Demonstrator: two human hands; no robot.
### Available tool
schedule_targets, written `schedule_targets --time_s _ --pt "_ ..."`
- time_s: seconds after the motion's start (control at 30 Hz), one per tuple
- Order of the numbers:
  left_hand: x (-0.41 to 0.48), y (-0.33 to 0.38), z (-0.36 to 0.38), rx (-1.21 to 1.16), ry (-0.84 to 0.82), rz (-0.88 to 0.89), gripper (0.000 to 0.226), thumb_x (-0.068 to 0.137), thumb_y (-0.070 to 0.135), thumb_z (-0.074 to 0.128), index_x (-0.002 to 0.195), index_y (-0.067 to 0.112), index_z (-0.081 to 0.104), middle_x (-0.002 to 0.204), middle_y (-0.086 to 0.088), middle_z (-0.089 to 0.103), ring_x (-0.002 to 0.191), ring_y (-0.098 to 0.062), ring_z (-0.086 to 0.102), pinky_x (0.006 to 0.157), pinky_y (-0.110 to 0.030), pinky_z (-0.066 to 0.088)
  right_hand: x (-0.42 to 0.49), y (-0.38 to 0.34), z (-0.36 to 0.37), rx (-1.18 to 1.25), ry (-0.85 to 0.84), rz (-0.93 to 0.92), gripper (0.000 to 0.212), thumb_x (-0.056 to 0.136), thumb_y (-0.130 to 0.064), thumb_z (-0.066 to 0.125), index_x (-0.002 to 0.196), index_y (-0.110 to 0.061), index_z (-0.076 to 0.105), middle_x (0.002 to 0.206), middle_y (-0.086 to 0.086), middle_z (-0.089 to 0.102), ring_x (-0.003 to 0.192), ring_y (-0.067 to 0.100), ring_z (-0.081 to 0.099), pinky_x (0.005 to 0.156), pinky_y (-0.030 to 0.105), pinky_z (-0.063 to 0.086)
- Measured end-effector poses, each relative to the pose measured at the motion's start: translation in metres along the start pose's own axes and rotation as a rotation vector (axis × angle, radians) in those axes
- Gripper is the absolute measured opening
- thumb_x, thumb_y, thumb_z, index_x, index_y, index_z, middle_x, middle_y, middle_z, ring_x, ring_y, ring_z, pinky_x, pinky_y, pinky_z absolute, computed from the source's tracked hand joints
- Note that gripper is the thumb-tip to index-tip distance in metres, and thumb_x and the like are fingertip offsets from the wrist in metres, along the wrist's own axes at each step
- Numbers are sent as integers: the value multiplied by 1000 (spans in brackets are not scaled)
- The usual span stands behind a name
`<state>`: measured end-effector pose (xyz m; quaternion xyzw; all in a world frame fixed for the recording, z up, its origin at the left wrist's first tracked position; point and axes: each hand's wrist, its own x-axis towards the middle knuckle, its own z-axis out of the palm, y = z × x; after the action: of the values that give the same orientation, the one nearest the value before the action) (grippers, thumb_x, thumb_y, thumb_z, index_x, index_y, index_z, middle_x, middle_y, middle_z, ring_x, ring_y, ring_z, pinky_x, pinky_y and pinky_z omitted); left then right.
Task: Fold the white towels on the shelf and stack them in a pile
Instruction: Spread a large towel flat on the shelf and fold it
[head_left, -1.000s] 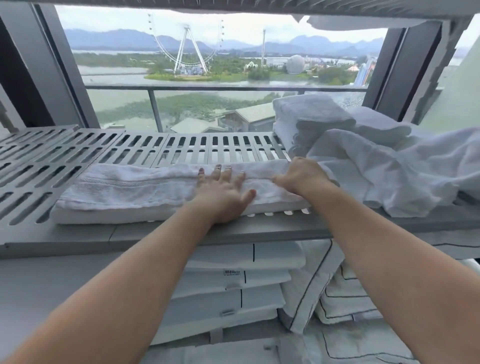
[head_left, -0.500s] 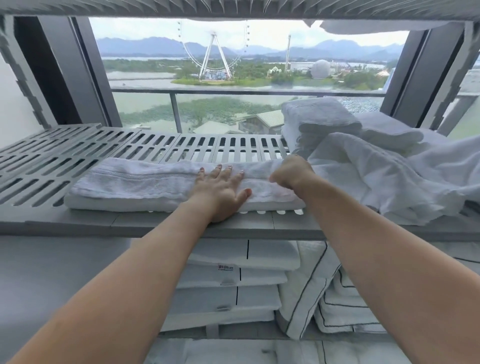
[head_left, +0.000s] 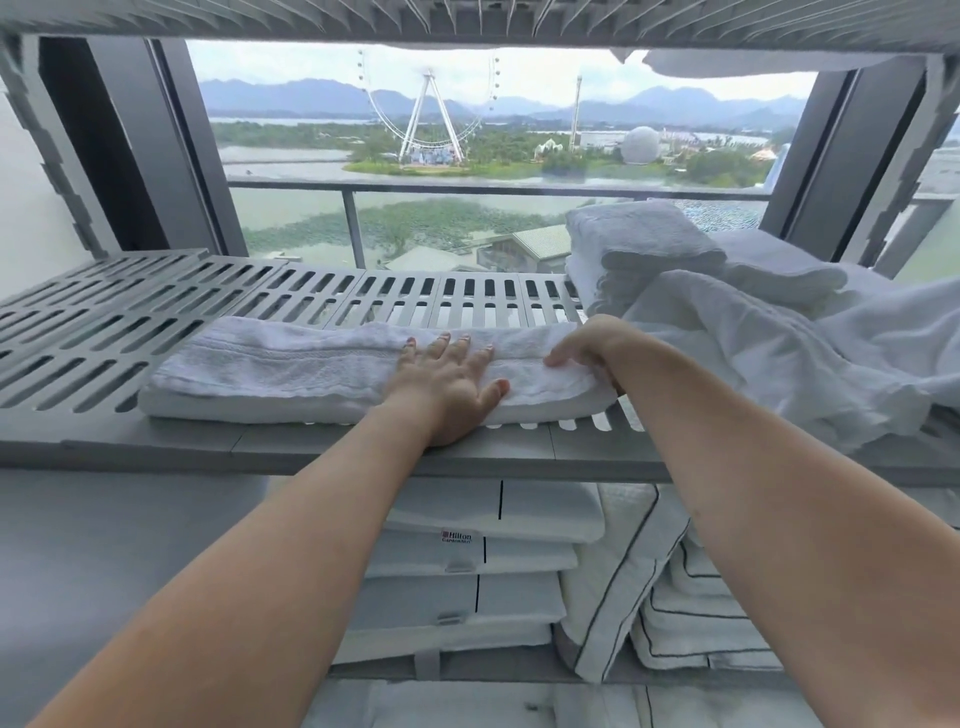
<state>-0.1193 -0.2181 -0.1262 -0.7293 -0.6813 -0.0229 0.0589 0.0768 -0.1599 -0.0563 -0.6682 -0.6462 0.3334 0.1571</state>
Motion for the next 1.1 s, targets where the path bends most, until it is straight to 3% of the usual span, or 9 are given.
schedule_targets --time_s 0.1,0.2,0.3,0.4,0.43,0.57,0.67,0.87,1.1 --pt "-1 0 -1 -9 -5 3 78 91 74 1 159 36 3 169 1 1 155 -21 -2 123 -56 -3 -4 -5 -1 107 -177 147 79 91 -41 68 148 1 33 131 16 58 86 27 59 82 33 47" --pt "-2 1 -2 -10 -6 8 78 92 74 2 160 36 4 169 0 1 155 -21 -2 122 -56 -4 -1 0 -6 353 -308 263 69 85 -52 70 138 -11 54 123 5 65 93 25 63 92 32 47" --pt "-2 2 -3 -6 -9 5 77 92 73 2 160 35 4 169 0 2 155 -21 -2 122 -56 -4 0 3 -5 527 -360 207 61 86 -51 69 130 -9 63 126 7 67 111 27 65 103 33 47" --pt "-2 2 -4 -6 -9 0 77 93 73 3 160 34 4 169 0 2 155 -21 -2 123 -56 -3 -6 -4 2 617 -379 90 52 89 -43 68 124 -5 65 116 14 70 90 29 70 80 35 57" --pt "-3 2 -3 -4 -8 -1 78 94 73 3 160 33 3 169 0 2 155 -21 -2 123 -56 -2 -8 -7 4 620 -354 52 48 89 -38 70 122 -3 65 111 14 71 84 29 70 74 35 58" --pt "-5 3 -2 -11 14 -17 79 93 75 3 160 34 4 169 0 5 155 -21 1 123 -55 -2 -3 -10 16 560 50 -153 38 75 -14 82 107 2 69 105 19 72 97 34 70 89 48 57" --pt "-8 5 -1 -2 28 -45 80 91 77 1 160 36 7 169 0 7 155 -21 2 123 -55 -1 -9 -16 28 387 255 -263 49 73 -24 82 113 -10 59 102 4 65 93 23 63 82 32 52" --pt "-16 -3 -7 -86 7 -25 78 94 74 11 160 32 13 169 -1 8 155 -18 2 125 -46 2 -12 -33 51 326 344 -489 79 82 -8 71 147 -27 31 108 -1 54 95 19 56 77 27 42" --pt "-35 -87 -27 -112 -26 -186 70 96 71 30 157 37 25 168 -1 16 154 -21 15 122 -47 14 -19 -51 63 334 395 -502 80 83 -23 75 149 -18 31 120 4 64 111 24 61 83 24 39"
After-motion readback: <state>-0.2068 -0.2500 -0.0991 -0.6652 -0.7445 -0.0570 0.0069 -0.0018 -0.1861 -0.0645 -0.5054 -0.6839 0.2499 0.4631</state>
